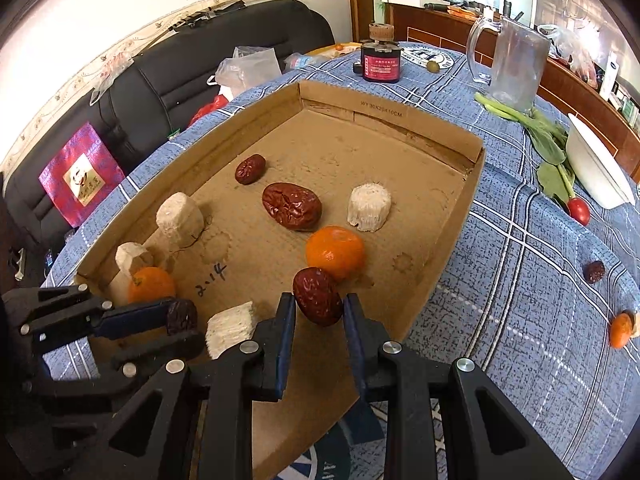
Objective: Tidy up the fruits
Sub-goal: 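Carry the dark date with the left gripper while the right carries the red date over the tray, then open the left gripper over the tray while the right releases its date there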
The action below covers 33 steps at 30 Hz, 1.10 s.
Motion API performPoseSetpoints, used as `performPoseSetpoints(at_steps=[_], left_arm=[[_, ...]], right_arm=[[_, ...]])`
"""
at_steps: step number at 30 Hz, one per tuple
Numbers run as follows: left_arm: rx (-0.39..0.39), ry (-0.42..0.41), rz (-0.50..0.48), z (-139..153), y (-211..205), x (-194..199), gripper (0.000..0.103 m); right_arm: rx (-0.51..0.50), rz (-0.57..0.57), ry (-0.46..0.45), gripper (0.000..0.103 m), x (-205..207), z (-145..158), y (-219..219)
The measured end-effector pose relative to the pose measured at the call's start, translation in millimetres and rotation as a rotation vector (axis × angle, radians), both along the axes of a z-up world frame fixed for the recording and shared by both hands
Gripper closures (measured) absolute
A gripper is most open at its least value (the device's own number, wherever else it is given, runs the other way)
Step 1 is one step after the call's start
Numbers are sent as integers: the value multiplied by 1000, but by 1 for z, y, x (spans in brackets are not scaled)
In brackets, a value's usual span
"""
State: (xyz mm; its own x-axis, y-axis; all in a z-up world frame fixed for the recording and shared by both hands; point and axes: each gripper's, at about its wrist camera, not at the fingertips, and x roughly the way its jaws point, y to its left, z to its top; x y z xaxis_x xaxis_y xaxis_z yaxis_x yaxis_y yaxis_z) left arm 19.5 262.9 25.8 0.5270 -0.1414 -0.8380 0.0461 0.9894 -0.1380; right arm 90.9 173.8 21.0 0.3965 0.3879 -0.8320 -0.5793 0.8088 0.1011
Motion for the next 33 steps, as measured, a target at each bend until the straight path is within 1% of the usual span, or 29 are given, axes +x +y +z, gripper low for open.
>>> performPoseSetpoints(at_steps=[4,8,14,17,18,19,21,22,23,27,31,32,33], left_arm=[[17,-2,-15,-3,-5,-2,79],[18,0,-22,-4,-8,-4,79],[-11,11,-3,-4,-2,-8,79],[-7,11,5,-2,-3,-12,74],[4,6,6,-1,-4,-14,70],[9,2,7,0,-5,-16,63],[2,-2,19,3,-6,-21,54],[0,-7,25,4,-6,-23,54],[2,-14,27,5,-7,-25,54],[5,-31,54,12,-8,-34,54],[45,-76,92,22,-12,-42,52],[63,-92,102,25,-14,-45,51],[74,-103,107,27,-16,-45,46]], right_arm=[[-12,2,-9,76,1,-1,1],[-30,9,-18,76,1,-1,2],[-38,10,-17,75,0,0,2],[-38,10,-20,74,-4,2,1],[-39,12,-22,74,-6,3,0],[-41,12,-26,73,-8,5,0],[-44,13,-40,68,-14,9,-2],[-44,12,-49,63,-16,11,-3],[-42,10,-59,60,-20,14,-6],[-20,-5,-68,60,-30,24,-16],[-1,-35,-86,60,-41,34,-35],[5,-46,-87,60,-45,37,-42],[11,-56,-87,60,-48,38,-48]])
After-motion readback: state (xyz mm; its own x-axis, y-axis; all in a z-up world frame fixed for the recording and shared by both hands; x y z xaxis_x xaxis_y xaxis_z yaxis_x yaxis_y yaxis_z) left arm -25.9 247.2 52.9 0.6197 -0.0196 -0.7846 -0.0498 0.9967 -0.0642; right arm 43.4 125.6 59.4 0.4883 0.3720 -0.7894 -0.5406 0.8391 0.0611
